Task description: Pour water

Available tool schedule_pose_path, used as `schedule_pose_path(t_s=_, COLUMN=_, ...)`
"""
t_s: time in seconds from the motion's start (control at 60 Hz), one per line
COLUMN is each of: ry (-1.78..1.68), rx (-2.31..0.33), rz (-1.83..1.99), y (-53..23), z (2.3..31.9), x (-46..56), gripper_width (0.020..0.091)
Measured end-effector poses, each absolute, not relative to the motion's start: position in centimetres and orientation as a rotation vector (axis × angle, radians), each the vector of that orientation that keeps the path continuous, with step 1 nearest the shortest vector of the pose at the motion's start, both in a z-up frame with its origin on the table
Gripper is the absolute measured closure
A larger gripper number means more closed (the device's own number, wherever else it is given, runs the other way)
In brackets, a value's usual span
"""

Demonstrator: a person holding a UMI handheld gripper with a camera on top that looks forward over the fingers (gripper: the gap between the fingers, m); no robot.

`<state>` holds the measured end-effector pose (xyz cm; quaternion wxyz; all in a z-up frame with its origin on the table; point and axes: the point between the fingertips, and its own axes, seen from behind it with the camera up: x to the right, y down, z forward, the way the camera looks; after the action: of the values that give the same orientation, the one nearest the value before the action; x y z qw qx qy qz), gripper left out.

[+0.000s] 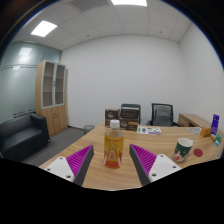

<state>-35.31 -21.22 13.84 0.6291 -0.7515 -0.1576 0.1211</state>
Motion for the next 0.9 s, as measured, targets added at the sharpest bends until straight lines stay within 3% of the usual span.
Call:
schedule_pose_path(t_s=0.433, ry=-0.243, rx=-1.736, rz=0.178, y=-9.5, z=10.5, x=-38.9, gripper_width=0.0304)
schedule_pose_path(t_s=0.5, ry=-0.243, rx=-1.727, rz=0.173, y=-9.1, z=10.3, x=-39.4, gripper_width=0.0365)
schedule_pose_path(t_s=0.533, ry=-0.236, rx=-1.719, rz=0.154, y=-8.5, z=9.9, x=-38.9, gripper_width=0.0472)
schedule_pose_path(t_s=0.55, ry=-0.235, rx=-1.712, rz=0.149, y=-8.4, z=9.9, x=-38.9, gripper_width=0.0489)
schedule_pose_path(t_s=0.717, ry=-0.233, rx=-1.688, rz=0.163, y=-8.4, z=10.0, x=-38.9, gripper_width=0.0501)
schedule_pose_path(t_s=0.9, ry=-0.265, rx=-1.722, rz=0.211, y=-8.3, z=10.1, x=-39.1, gripper_width=0.0602)
